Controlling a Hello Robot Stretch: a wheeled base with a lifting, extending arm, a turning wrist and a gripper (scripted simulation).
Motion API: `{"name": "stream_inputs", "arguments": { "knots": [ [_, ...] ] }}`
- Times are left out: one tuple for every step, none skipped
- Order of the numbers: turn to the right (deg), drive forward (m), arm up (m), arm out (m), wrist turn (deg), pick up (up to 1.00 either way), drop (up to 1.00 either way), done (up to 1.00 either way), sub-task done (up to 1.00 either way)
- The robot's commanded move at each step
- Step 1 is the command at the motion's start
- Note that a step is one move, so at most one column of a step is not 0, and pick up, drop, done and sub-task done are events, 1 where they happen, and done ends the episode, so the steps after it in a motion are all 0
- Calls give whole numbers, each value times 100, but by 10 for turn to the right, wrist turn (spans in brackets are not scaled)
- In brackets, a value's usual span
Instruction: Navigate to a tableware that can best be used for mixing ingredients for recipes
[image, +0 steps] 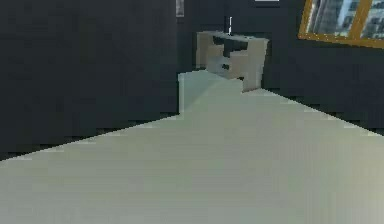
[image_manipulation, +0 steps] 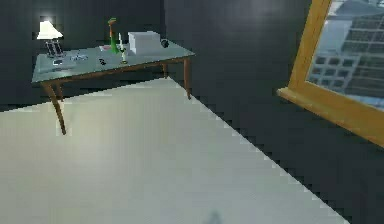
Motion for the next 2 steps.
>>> {"name": "stream_inputs", "arguments": {
  "knots": [
    [450,0,0,0,0,0,0,0,0],
    [450,0,0,0,0,0,0,0,0]
  ]
}}
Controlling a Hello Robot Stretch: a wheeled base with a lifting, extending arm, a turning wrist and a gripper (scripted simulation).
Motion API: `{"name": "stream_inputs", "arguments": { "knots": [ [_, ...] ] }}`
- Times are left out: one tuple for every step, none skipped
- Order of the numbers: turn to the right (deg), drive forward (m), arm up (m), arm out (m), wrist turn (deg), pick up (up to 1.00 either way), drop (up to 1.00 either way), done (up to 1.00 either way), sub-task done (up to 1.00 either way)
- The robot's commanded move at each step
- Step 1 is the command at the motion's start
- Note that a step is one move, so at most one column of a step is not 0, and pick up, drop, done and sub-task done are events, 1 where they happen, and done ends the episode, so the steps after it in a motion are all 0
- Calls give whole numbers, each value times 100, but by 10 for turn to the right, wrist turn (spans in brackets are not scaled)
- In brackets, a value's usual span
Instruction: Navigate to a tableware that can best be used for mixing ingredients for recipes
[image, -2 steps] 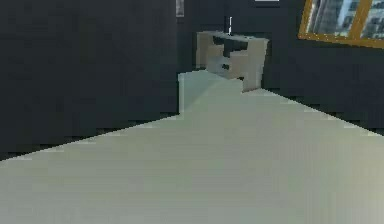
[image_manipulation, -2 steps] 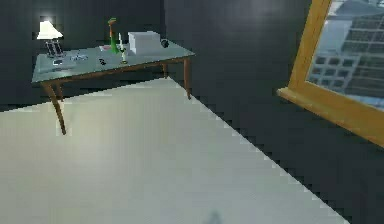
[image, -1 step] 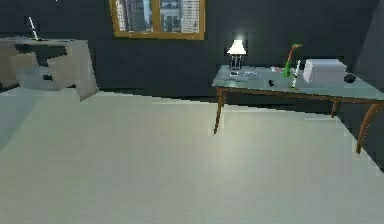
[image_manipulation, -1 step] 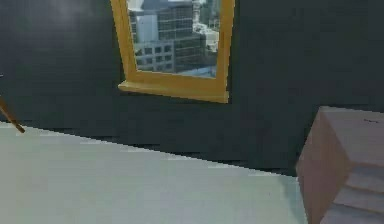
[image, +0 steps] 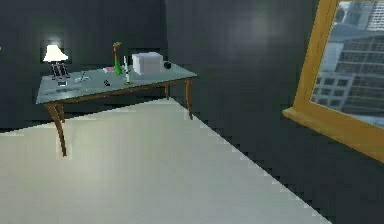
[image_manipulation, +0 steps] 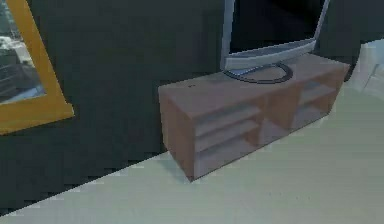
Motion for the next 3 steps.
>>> {"name": "stream_inputs", "arguments": {
  "knots": [
    [0,100,0,0,0,0,0,0,0],
    [0,80,0,0,0,0,0,0,0],
    [-180,0,0,0,0,0,0,0,0]
  ]
}}
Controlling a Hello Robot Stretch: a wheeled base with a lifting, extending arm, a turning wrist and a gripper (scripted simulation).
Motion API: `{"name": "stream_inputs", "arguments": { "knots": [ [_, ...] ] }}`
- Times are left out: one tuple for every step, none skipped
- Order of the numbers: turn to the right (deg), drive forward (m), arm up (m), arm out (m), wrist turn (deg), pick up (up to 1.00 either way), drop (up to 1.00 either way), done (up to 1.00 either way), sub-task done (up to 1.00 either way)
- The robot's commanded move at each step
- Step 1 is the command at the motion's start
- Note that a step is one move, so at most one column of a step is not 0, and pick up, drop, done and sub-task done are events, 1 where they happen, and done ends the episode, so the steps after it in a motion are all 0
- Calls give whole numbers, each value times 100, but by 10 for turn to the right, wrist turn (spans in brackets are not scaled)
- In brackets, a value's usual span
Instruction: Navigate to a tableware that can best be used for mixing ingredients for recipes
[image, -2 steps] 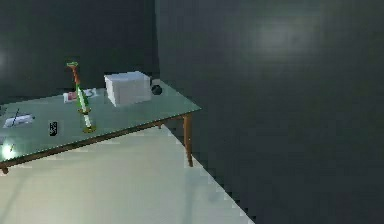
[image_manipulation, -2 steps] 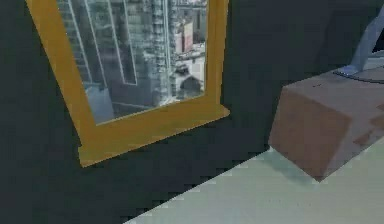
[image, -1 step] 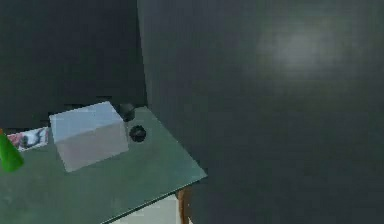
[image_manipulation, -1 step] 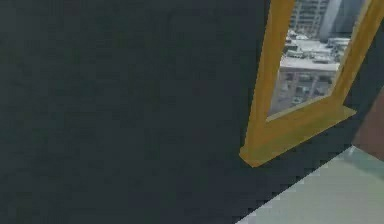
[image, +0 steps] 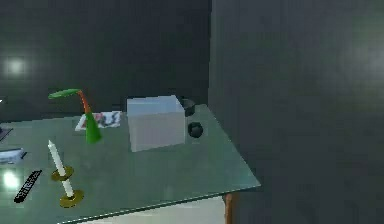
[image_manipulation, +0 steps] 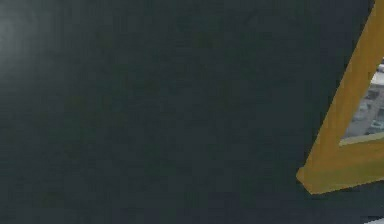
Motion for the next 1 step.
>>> {"name": "stream_inputs", "arguments": {
  "knots": [
    [0,100,0,0,0,0,0,0,0]
  ]
}}
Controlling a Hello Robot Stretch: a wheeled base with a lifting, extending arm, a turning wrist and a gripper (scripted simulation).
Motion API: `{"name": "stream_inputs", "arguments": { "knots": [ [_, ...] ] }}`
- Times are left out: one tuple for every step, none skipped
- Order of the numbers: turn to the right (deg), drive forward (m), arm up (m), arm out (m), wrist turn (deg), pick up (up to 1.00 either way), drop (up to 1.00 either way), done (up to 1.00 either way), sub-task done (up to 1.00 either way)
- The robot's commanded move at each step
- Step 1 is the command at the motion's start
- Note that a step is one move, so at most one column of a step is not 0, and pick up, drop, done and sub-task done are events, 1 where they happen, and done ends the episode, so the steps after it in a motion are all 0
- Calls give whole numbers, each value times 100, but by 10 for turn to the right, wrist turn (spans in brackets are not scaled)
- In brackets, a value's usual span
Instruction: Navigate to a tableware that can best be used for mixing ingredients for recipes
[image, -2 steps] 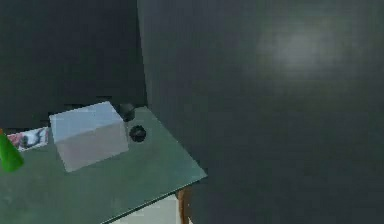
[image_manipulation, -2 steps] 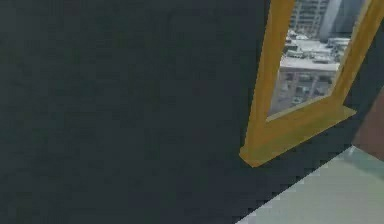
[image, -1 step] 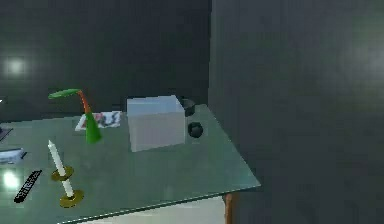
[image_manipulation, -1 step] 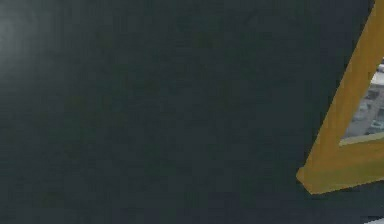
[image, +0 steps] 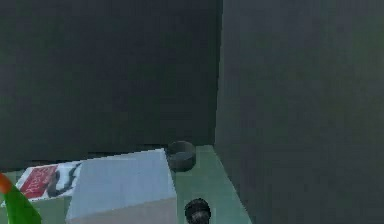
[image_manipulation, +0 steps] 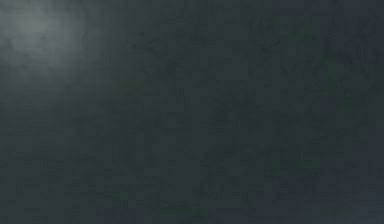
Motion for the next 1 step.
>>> {"name": "stream_inputs", "arguments": {
  "knots": [
    [0,0,0,0,0,0,0,100,0]
  ]
}}
